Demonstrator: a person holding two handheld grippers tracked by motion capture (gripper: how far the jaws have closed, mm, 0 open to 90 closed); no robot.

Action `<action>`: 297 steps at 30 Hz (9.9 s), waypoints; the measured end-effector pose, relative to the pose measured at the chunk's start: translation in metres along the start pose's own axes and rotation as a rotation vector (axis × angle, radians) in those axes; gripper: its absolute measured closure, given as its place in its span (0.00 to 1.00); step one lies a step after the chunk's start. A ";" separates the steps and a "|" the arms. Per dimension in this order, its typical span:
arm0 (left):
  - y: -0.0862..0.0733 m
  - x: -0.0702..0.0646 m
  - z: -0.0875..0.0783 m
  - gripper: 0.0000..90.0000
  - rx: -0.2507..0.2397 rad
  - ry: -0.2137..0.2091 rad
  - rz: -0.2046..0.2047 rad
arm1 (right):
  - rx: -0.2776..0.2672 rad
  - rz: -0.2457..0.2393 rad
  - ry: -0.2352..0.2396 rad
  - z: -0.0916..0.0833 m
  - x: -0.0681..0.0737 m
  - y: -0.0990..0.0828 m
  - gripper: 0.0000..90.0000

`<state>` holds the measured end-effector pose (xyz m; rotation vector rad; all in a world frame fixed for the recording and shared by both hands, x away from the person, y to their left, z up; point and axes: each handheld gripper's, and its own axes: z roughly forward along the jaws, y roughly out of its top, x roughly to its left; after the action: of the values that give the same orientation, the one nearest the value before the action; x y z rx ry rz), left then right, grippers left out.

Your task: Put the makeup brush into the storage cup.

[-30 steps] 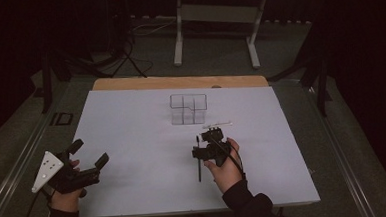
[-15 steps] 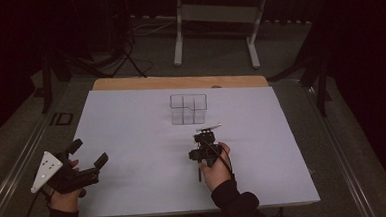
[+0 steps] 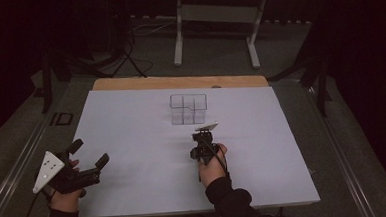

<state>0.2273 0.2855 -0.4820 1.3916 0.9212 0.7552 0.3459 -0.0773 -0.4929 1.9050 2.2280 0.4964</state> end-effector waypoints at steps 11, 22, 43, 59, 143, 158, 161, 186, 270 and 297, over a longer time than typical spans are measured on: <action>0.000 0.000 0.000 0.00 -0.003 0.002 -0.004 | 0.045 0.001 -0.012 0.010 0.001 -0.011 0.84; 0.000 0.000 0.000 0.00 -0.003 0.005 -0.006 | 0.007 -0.104 -0.055 0.011 0.004 -0.016 0.95; 0.002 -0.005 0.007 0.00 0.022 -0.039 -0.014 | -0.026 -0.155 0.161 -0.017 -0.028 -0.007 0.95; 0.004 -0.029 0.041 0.00 0.094 -0.153 -0.051 | -0.157 -0.284 0.376 -0.034 -0.057 -0.007 0.95; 0.023 -0.107 0.184 0.95 0.212 -0.778 -0.410 | -0.556 -0.518 0.717 -0.076 -0.068 -0.030 0.95; 0.044 -0.107 0.176 0.96 0.188 -0.681 -0.267 | -0.566 -0.483 0.642 -0.079 -0.072 -0.026 0.76; 0.051 -0.104 0.175 0.96 0.188 -0.653 -0.232 | -0.578 -0.483 0.631 -0.081 -0.075 -0.025 0.66; 0.097 -0.089 0.169 0.96 0.154 -0.499 -0.139 | -0.610 -0.524 0.573 -0.081 -0.107 -0.031 0.20; 0.091 -0.063 0.278 0.96 0.206 -0.072 0.047 | -0.676 -0.578 0.504 -0.081 -0.127 -0.046 0.17; 0.049 -0.061 0.285 0.95 0.294 -0.067 0.014 | -0.675 -0.576 0.510 -0.082 -0.127 -0.046 0.17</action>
<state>0.4539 0.1000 -0.4399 1.6716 0.9995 0.5957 0.2972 -0.2194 -0.4436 0.8173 2.2895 1.4957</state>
